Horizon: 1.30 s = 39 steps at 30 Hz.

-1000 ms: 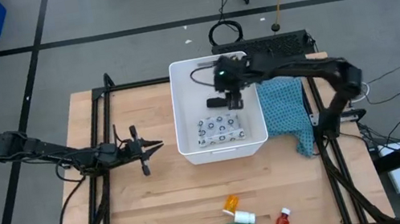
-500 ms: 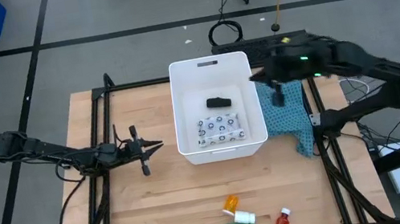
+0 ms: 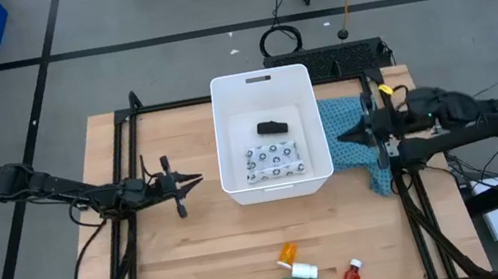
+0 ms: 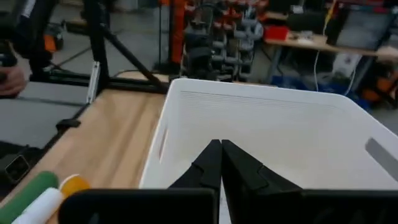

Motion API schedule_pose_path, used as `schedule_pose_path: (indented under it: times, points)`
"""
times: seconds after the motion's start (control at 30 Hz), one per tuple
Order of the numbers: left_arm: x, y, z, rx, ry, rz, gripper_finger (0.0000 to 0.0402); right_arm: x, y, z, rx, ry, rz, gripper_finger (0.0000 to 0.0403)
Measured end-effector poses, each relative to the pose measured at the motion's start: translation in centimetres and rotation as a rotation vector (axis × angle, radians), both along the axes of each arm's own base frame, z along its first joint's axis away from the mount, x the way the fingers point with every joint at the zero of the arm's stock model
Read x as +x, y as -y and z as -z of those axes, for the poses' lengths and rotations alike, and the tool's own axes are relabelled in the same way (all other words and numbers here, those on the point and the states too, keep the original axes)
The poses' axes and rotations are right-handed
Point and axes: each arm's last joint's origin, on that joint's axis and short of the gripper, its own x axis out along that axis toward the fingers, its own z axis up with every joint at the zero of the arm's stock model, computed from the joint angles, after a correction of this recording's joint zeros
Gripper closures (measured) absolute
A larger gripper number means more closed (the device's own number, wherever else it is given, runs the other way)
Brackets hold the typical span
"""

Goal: Pick & place medical supplies in basket/bin
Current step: Put the green bandage into the white bin

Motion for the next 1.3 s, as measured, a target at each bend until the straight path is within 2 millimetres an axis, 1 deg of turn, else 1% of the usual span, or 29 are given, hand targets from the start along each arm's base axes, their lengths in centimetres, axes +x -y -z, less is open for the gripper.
schedule_pose_path:
  times: [0.1,0.2,0.3,0.37,0.43,0.57,0.63,0.77,0.9,1.03,1.17,1.23,1.3]
  points:
    - [0.0,0.0,0.0,-0.001,0.000,0.000,0.0355,-0.6,0.1,2.1,-0.008,0.054,0.038,0.0403]
    - [0.0,0.0,0.0,-0.001,0.000,0.000,0.0355,-0.9,0.0,3.4,0.014,0.110,-0.002,0.0403]
    - [0.0,-0.1,-0.1,0.050,-0.005,-0.015,0.0355,-0.7,-0.1,5.1,0.024,0.104,-0.015,0.0403]
    - [0.0,-0.1,-0.1,0.052,-0.005,-0.019,0.0355,-0.5,-0.1,5.9,0.016,0.092,-0.017,0.0403]
    - [0.0,-0.1,-0.1,0.006,0.006,-0.024,0.0355,-0.3,-0.1,6.2,0.016,0.113,-0.046,0.0403]
    - [0.0,-0.1,-0.1,-0.086,0.030,-0.036,0.0355,0.0,-0.5,6.6,0.041,0.208,-0.188,0.0403]
    - [0.0,-0.1,0.0,-0.138,0.039,-0.038,0.0355,0.0,-0.7,7.1,0.038,0.236,-0.231,0.0403]
    - [0.0,0.1,0.0,-0.225,0.043,0.024,0.0355,-0.1,-0.7,9.0,0.011,0.262,-0.250,0.0403]
    - [0.1,0.4,0.0,-0.288,0.051,0.085,0.0355,0.1,-0.7,10.9,0.005,0.340,-0.229,0.0403]
    - [0.1,0.3,0.0,-0.393,0.070,0.073,0.0355,0.2,-0.7,13.0,0.037,0.318,-0.228,0.0403]
    - [0.1,0.4,-0.1,-0.391,0.070,0.083,0.0355,0.2,-0.7,15.0,0.089,0.257,-0.226,0.0403]
    - [0.1,0.5,-0.3,-0.377,0.081,0.083,0.0355,0.2,-0.7,15.3,0.092,0.236,-0.224,0.0403]
    - [0.5,0.8,-1.0,-0.374,0.087,0.089,0.0357,0.2,-0.7,15.2,0.091,0.247,-0.224,0.0403]
